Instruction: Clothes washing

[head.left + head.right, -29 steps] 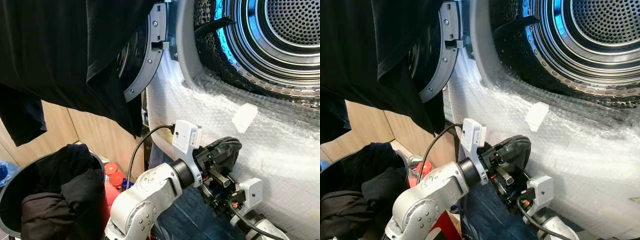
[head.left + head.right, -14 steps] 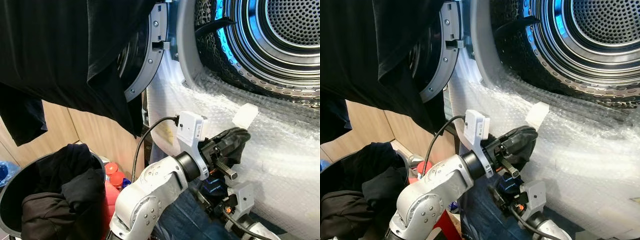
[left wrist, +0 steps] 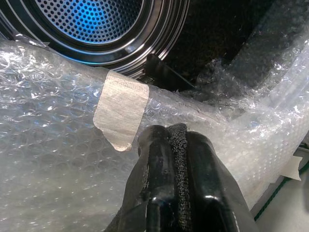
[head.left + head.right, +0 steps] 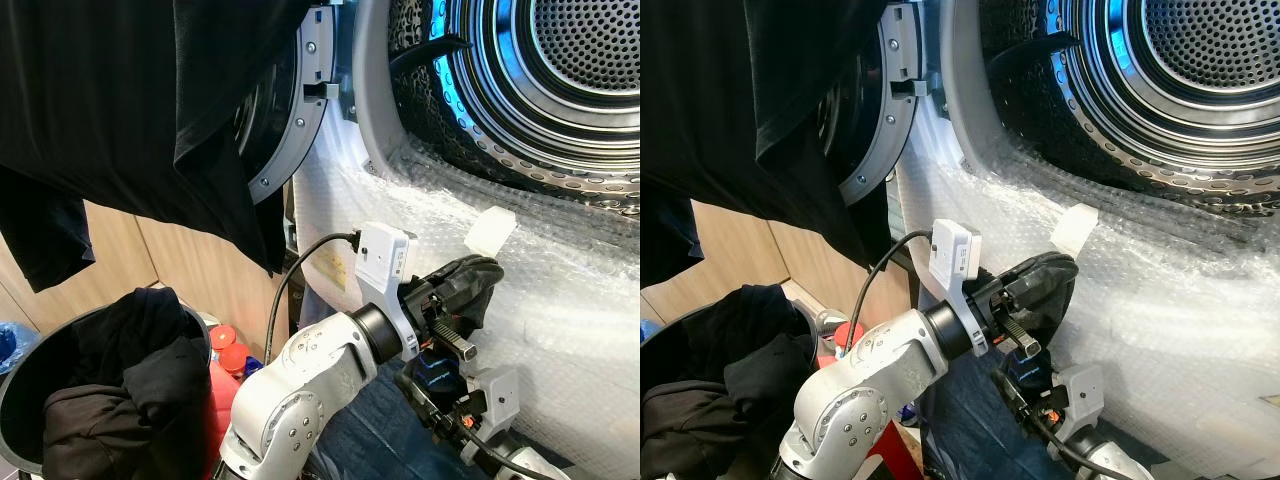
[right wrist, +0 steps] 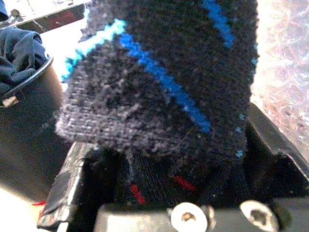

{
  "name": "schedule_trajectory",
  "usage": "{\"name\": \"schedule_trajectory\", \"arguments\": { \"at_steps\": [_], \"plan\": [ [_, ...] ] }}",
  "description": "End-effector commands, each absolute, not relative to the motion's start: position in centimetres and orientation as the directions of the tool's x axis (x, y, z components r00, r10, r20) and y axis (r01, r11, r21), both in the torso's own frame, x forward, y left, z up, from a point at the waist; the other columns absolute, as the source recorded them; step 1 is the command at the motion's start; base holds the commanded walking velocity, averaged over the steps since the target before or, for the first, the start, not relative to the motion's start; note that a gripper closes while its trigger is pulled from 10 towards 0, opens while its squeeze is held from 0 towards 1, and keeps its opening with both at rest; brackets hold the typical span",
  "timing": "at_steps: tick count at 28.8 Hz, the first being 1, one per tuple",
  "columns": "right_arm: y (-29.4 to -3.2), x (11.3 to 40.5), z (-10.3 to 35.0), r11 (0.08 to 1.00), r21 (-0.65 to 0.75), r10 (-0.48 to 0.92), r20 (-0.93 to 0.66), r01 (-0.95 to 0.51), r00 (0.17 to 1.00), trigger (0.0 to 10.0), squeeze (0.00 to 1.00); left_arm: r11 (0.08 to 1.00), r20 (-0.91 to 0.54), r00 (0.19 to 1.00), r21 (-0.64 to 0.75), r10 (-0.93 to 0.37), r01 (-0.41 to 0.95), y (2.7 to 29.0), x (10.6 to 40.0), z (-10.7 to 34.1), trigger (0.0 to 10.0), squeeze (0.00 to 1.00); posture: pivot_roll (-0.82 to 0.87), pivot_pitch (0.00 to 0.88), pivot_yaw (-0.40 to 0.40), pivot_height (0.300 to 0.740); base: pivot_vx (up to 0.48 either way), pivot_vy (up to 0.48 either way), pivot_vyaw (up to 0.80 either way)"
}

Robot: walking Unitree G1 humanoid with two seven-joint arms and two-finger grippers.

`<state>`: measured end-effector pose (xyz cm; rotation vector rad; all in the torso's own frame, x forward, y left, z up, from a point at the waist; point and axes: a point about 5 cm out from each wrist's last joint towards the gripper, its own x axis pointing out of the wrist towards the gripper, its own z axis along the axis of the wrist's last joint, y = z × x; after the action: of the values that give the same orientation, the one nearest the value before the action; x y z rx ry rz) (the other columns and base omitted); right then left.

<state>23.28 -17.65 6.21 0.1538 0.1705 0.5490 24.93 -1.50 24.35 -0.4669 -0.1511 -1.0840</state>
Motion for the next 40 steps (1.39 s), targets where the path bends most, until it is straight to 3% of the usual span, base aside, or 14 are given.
{"name": "schedule_trajectory", "arguments": {
  "at_steps": [1,14,15,16,17,24,31,40],
  "plan": [
    [-18.3,23.2,6.1,0.851,0.183,0.517,-0.124,-0.492,0.847,0.0,0.0,0.366,0.375,0.439,-0.252,-0.816,0.896,-1.7,24.6,25.2,10.0,0.0,-0.03,0.0,0.002,0.74,0.0,0.0,0.0],
    [-18.5,23.5,6.5,0.838,0.186,0.536,-0.1,-0.513,0.838,0.0,0.0,0.405,0.333,0.454,-0.208,-0.827,0.89,-1.6,24.7,24.9,10.0,0.0,-0.02,0.0,-0.006,0.74,0.0,0.0,0.0],
    [-18.5,23.5,6.6,0.833,0.184,0.543,-0.098,-0.521,0.834,0.0,0.0,0.4,0.326,0.446,-0.199,-0.834,0.895,-1.6,24.7,24.8,10.0,0.04,-0.02,0.0,-0.007,0.74,0.0,0.0,0.0],
    [-18.5,23.5,6.6,0.831,0.183,0.546,-0.097,-0.525,0.832,0.0,0.0,0.4,0.325,0.444,-0.196,-0.835,0.895,-1.6,24.7,24.8,10.0,0.96,-0.02,0.0,-0.007,0.74,0.0,0.0,0.0],
    [-18.5,23.5,6.7,0.829,0.18,0.551,-0.098,-0.53,0.829,0.0,0.0,0.396,0.328,0.439,-0.193,-0.836,0.898,-1.5,24.6,24.8,10.0,1.0,-0.02,0.0,-0.008,0.74,0.0,0.0,0.0],
    [-18.3,23.4,7.1,0.774,0.195,0.625,-0.087,-0.602,0.776,0.0,0.0,0.381,0.324,0.4,-0.124,-0.857,0.916,-0.8,24.1,24.8,10.0,1.0,-0.02,0.0,-0.008,0.74,0.0,0.0,0.0],
    [-17.6,22.5,7.2,0.625,0.184,0.78,-0.158,-0.758,0.605,0.0,0.0,0.363,0.264,0.345,0.019,-0.901,0.932,0.3,23.4,24.1,10.0,1.0,-0.02,0.0,-0.01,0.74,0.0,0.0,0.0],
    [-18.1,22.7,7.6,0.54,0.163,0.835,-0.222,-0.825,0.503,0.0,0.0,0.336,0.119,0.321,0.14,-0.94,0.931,1.9,23.1,22.4,10.0,1.0,-0.01,0.0,-0.019,0.74,0.0,0.0,0.0]
  ]
}}
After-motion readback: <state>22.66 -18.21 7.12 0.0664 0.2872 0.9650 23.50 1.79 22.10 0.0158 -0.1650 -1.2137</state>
